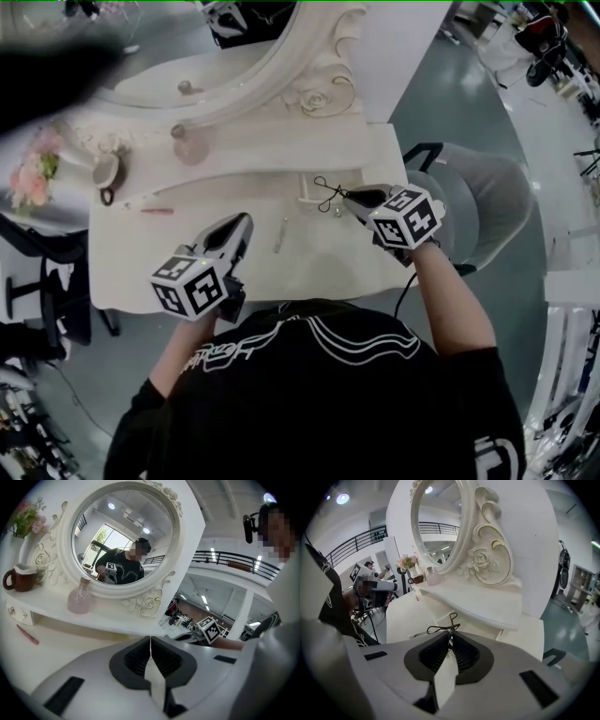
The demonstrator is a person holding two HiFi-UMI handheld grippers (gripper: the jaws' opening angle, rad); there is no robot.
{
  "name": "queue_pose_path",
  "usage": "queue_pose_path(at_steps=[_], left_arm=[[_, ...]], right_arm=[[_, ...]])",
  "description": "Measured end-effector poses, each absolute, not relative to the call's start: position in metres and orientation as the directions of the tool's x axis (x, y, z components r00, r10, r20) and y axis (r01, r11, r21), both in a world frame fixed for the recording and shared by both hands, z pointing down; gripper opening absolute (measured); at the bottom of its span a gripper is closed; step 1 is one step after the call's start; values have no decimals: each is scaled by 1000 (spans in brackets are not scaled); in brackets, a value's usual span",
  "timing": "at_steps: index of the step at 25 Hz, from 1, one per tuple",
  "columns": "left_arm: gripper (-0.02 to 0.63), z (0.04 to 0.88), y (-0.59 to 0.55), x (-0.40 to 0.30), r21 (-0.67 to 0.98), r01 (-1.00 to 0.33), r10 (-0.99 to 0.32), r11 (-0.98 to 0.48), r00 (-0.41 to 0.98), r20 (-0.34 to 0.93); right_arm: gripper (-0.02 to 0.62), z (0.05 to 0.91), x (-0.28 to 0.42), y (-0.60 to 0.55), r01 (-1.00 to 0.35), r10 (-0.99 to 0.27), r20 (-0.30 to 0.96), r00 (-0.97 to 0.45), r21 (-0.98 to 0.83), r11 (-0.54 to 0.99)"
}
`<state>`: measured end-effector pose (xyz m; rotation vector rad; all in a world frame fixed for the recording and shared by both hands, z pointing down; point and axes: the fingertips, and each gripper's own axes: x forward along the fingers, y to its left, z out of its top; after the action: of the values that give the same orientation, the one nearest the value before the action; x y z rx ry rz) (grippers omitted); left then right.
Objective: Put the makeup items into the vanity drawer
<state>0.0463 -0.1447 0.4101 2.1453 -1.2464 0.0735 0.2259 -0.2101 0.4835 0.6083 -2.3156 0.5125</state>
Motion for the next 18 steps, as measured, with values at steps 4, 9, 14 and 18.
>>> queue_pose_path(at_steps=[4,9,14,18], left_arm=[[28,416,-145,51,505,-800,-762,-325,538,360],[28,419,-147,57,511,-801,-767,-312,530,362],[28,424,-148,58,517,-801,-769,-302,525,364],[28,431,-150,56,524,-802,-772,-288,518,368]], right_arm=[[49,494,228,-221,-533,-212,736,-643,-232,814],[50,496,230,-238,-566,-194,754,-627,-271,778],[51,500,233,-252,-595,-224,786,-577,-215,775],[51,506,229,-252,-561,-211,812,-545,-166,811]])
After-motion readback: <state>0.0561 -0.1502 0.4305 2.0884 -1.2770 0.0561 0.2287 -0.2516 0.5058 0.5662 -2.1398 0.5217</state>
